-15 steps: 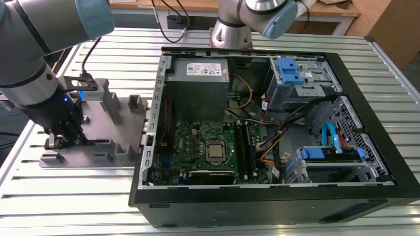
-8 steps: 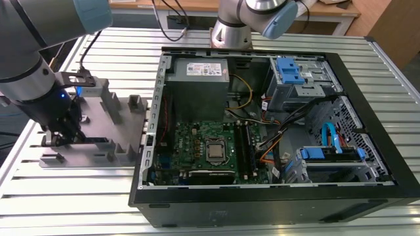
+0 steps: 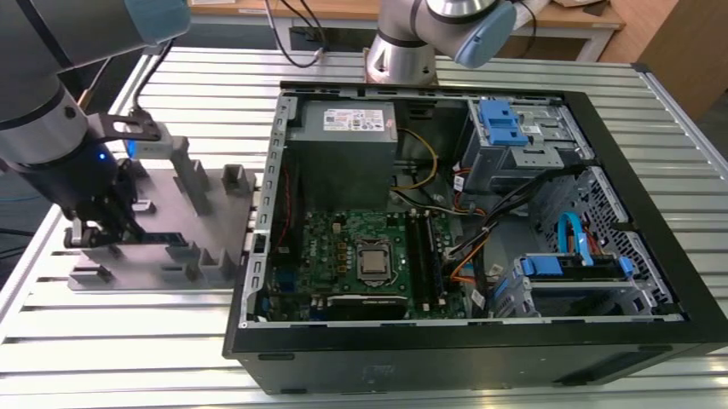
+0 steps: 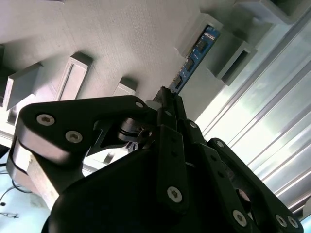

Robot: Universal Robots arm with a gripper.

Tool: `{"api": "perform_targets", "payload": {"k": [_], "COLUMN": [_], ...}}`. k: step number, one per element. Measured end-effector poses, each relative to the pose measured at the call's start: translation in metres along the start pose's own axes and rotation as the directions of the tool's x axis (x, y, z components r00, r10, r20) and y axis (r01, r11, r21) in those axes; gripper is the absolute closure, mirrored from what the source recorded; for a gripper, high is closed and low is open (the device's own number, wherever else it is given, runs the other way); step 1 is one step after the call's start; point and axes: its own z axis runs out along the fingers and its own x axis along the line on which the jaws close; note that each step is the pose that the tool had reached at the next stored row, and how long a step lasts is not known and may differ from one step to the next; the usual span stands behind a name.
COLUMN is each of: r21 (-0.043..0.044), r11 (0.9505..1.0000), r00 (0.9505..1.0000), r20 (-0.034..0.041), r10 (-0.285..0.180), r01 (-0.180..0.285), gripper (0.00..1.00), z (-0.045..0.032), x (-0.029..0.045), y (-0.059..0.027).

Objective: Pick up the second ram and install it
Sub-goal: 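Pick up the second ram and move it above second insertion slot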

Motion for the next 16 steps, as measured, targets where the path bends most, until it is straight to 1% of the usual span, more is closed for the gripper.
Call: {"api": "perform_targets", "payload": {"k": [6, 16], "r21": [0.0000, 0.0001], "r11": [1.0000, 1.0000], "r00": [1.0000, 1.0000], "r20": [0.0000, 0.0006], "r10": [0.000, 0.000], "r01": [0.000, 0.000], "gripper": [0.86, 0.86], "z": [-0.0066, -0.0138], "x": [-0.0001, -0.0002], "y": [-0.0001, -0.0001]}}
